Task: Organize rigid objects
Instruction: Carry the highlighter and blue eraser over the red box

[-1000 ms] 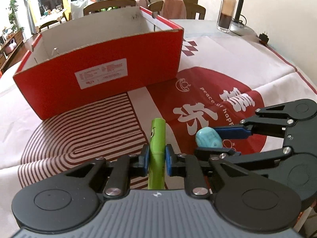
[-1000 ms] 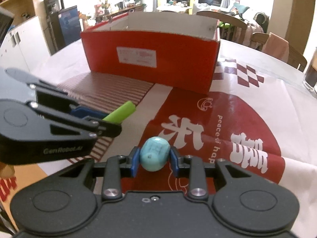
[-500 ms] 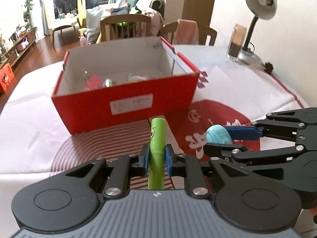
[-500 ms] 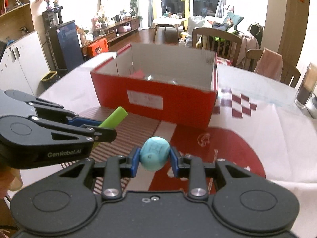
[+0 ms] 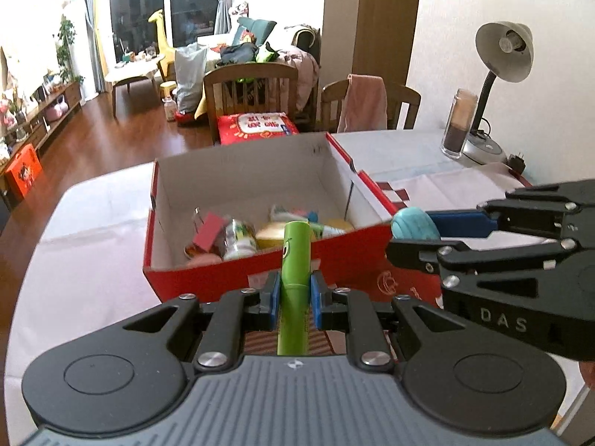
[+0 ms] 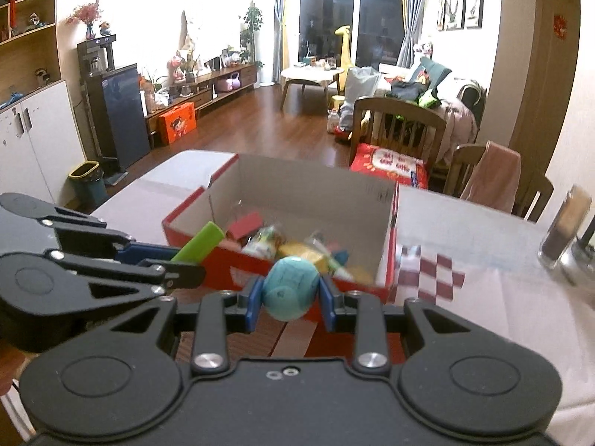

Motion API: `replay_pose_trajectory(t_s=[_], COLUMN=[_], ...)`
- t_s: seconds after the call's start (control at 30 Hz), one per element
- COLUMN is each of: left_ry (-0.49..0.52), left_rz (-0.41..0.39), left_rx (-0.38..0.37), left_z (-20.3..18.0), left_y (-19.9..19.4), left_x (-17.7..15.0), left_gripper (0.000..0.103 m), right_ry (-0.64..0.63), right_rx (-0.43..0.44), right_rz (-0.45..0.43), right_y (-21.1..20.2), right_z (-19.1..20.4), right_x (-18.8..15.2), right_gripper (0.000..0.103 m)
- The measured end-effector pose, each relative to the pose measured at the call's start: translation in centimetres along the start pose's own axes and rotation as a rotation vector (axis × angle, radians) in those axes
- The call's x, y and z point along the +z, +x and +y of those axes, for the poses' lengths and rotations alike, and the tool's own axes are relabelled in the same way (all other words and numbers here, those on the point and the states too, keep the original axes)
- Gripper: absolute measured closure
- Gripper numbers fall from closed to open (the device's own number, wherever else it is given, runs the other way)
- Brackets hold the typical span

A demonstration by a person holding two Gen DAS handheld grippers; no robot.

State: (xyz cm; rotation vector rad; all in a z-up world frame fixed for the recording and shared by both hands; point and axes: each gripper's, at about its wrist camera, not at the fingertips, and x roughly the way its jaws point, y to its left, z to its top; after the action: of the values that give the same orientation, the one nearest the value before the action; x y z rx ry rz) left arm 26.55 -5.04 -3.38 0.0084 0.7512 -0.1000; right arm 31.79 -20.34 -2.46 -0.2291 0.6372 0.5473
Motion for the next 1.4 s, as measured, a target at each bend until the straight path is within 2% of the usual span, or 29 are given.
replay_pose_trajectory(t_s=[0.23,0.7,0.97,1.4], left_ry=[0.039,-0.008,-0.013,-0.015], left_rz=[-0.022,-0.011,0.035,0.139], left_rx=[0.028,0.079,0.105,0.136], left_z=[0.1,2.3,3.6,4.7], left_y=[1.0,6.2,10.1,16.6], left_x=[2.5,6.9,8.4,8.2], left_gripper=[0.087,0.087,0.087,0.087], right_ry=[-0.003,-0.028,-0.028,-0.037], right_rx=[-0.013,-0.002,0.019,0.034], right_rz=[-0.015,-0.01,0.027,0.14], right_y=[1.9,6.1,9.9,16.1], right_z=[-1.5,-3.6,-5.0,-6.1], right_x=[2.3,4.8,5.4,4.7], right_gripper=[0.072,0.072,0.072,0.072])
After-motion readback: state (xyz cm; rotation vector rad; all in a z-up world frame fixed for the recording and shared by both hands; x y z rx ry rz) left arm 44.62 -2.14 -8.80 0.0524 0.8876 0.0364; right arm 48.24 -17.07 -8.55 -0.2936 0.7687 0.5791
